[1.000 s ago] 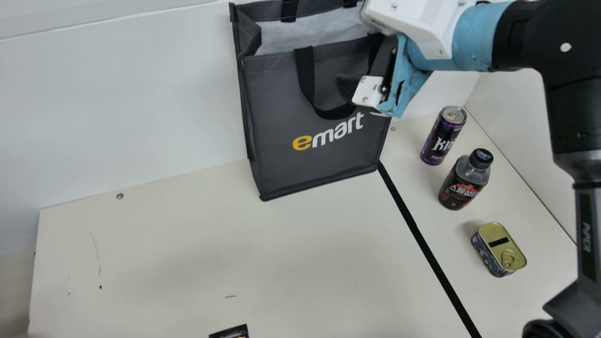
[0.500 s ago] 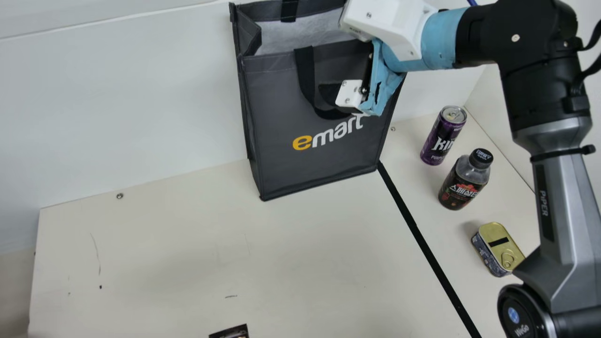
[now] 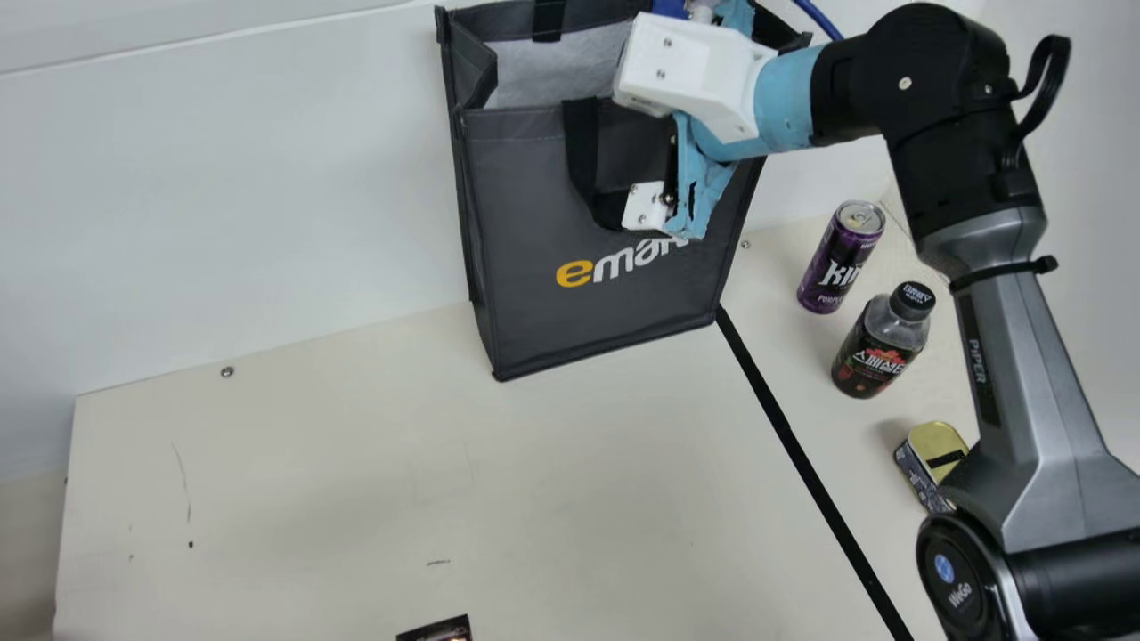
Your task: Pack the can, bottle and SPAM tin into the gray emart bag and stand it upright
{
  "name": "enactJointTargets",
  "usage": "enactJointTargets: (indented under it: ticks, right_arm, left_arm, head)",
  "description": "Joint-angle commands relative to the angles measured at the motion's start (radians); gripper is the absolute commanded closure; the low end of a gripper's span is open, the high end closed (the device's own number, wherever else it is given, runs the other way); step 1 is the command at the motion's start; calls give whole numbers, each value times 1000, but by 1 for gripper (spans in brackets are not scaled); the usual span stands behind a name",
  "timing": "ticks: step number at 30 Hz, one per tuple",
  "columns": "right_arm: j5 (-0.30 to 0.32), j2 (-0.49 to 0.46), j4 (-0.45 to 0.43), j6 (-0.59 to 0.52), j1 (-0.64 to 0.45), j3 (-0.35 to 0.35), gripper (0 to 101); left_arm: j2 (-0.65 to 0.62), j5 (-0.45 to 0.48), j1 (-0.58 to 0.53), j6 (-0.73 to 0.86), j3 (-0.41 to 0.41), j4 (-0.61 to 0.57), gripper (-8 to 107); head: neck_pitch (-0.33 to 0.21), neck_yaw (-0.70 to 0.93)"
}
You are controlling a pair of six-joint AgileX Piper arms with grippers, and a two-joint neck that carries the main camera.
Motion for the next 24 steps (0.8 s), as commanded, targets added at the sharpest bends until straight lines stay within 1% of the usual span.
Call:
enactJointTargets:
  ticks: [1, 12, 13, 24]
  right_arm:
    - [2, 2, 3, -11, 1, 6, 26]
    - [2, 9, 9, -51, 3, 10, 100]
    - [2, 9, 10, -53, 1, 10, 101]
    - [2, 5, 22, -75, -20, -23, 101]
  left_arm:
    - [0, 0, 0, 0, 0, 0, 9]
    - [0, 0, 0, 0, 0, 0, 9]
    - [0, 0, 0, 0, 0, 0, 9]
    - [0, 0, 0, 0, 0, 0, 9]
  head:
    - [-21, -2]
    - [-21, -2]
    - [-21, -2]
    - [-21, -2]
